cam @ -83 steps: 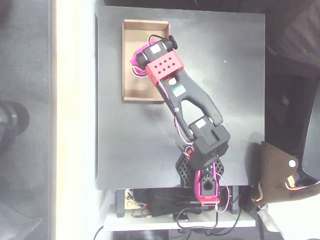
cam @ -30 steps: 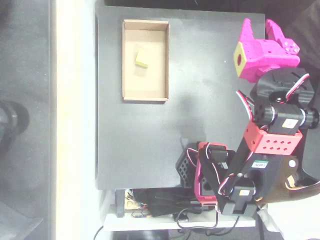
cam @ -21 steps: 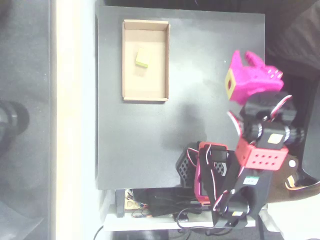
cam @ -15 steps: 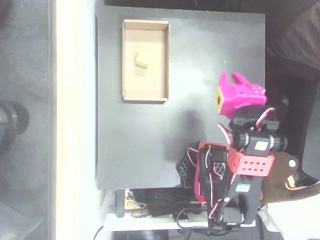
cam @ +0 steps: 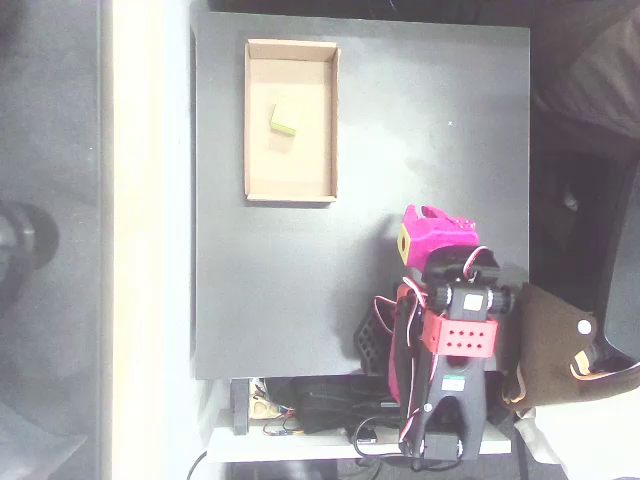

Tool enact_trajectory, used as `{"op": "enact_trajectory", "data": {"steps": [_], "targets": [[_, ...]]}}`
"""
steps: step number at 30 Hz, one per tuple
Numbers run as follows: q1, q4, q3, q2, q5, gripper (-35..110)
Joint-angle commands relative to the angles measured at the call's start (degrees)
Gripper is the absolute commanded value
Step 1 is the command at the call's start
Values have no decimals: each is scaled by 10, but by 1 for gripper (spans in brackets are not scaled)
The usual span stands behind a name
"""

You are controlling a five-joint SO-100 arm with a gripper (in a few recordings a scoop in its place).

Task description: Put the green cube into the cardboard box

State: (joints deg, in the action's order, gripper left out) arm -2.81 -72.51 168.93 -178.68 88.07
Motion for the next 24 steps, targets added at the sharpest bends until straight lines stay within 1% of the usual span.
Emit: {"op": "enact_trajectory", "data": {"steps": [1,12,24], "targets": [[-7,3,44,-27,2,6],[-7,-5,105,-31,8,6],[-7,-5,108,-32,9,6]]}}
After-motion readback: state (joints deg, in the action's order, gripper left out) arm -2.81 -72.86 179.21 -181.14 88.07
